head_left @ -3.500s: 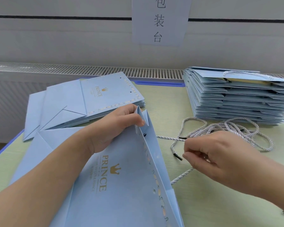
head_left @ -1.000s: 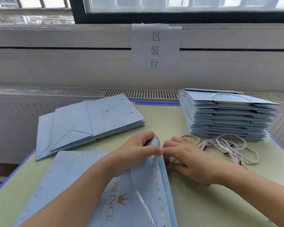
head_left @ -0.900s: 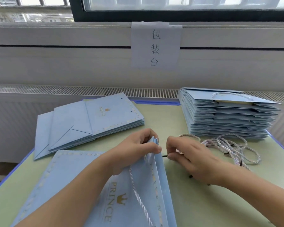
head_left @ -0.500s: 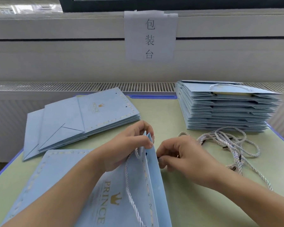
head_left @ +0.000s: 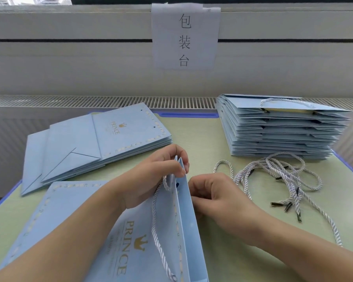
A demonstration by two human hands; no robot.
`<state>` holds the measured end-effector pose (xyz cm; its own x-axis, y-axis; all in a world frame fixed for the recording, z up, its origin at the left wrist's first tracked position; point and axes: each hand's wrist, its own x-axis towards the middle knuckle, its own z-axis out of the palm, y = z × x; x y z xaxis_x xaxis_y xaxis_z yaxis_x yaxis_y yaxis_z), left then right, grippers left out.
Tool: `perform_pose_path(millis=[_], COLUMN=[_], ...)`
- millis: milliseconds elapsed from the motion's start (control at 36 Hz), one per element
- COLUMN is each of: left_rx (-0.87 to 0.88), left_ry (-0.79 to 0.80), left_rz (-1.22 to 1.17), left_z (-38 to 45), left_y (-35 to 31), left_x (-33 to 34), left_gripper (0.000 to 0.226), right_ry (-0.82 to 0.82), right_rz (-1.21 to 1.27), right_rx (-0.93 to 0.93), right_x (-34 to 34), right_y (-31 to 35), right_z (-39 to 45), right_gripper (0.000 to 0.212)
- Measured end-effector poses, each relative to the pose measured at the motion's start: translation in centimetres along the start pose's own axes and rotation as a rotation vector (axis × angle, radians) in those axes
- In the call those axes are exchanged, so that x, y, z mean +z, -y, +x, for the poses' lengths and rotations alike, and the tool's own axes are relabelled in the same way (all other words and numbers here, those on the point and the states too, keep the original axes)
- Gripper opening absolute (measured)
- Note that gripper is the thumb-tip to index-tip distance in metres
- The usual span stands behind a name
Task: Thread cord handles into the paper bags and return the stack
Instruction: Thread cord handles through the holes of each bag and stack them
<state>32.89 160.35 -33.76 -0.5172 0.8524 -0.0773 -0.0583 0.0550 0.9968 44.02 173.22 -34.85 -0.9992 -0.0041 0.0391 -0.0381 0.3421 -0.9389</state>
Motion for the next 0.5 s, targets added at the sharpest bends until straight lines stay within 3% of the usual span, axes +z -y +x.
perform_pose_path(millis=[139, 333, 500], left_rx=[-0.018, -0.008, -0.031], left_ry=[0.002, -0.025, -0.037], left_rz=[0.004, 0.125, 0.092], left_z=[-0.14, -0.07, -0.10], left_y=[0.00, 0.22, 0.13], left_x=[0.08, 0.58, 0.65], left_gripper=[0.025, 0.032, 0.027], right_ry=[0.008, -0.069, 0.019], right_rz=[0.152, -0.134, 0.178], right_rx=[0.036, -0.085, 0.006], right_x=[-0.22, 0.16, 0.08], right_y=[0.17, -0.46, 0.11], right_z=[0.06, 0.34, 0.12], right_gripper=[0.030, 0.015, 0.014])
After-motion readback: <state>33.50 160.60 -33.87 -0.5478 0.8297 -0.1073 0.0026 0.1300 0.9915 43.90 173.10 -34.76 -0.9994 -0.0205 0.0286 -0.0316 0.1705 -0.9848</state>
